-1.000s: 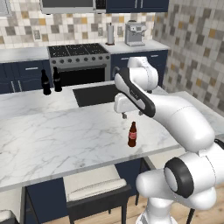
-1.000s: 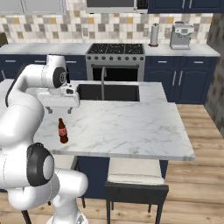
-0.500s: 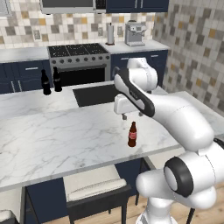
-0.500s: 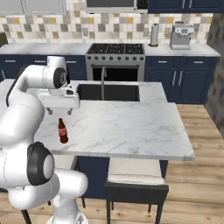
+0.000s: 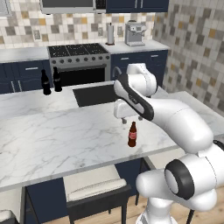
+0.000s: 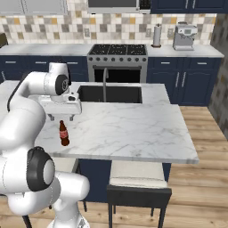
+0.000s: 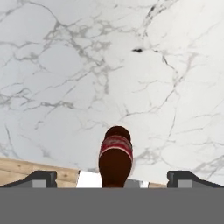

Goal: Place the large bottle from the dining counter next to the other large bottle outside the sink, and place the small bottle from the dining counter next to the other small bottle inside the sink.

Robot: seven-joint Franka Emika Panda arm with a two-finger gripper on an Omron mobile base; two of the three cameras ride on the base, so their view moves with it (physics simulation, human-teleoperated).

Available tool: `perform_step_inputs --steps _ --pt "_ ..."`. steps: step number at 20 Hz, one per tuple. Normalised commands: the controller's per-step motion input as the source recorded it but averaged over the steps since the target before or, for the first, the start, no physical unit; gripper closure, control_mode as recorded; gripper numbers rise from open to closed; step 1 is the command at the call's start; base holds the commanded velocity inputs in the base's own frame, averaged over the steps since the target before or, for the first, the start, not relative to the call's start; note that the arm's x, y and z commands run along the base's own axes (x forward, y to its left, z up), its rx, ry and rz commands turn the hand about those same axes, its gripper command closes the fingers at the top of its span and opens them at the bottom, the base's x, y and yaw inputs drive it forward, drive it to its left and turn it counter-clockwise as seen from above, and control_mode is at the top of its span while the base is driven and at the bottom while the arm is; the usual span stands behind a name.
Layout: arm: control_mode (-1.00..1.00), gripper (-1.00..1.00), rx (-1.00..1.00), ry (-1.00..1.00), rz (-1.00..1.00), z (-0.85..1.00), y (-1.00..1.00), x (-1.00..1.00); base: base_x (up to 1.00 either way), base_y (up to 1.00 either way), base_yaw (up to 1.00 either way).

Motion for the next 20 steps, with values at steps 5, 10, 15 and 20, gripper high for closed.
perform_step_inputs --steps 5,10,15,20 --pt "-1.00 -1.00 0.00 0.00 0.00 -0.21 0.00 0.00 0.00 0.00 0.00" --pt "-1.00 -1.00 0.00 0.00 0.00 -0.17 0.00 0.01 0.00 0.00 0.00" --pt "-1.00 -1.00 0.00 0.00 0.00 -0.07 0.00 0.00 0.00 0.00 0.00" --pt "-1.00 -1.00 0.00 0.00 0.00 0.00 0.00 0.00 0.00 0.00 0.00"
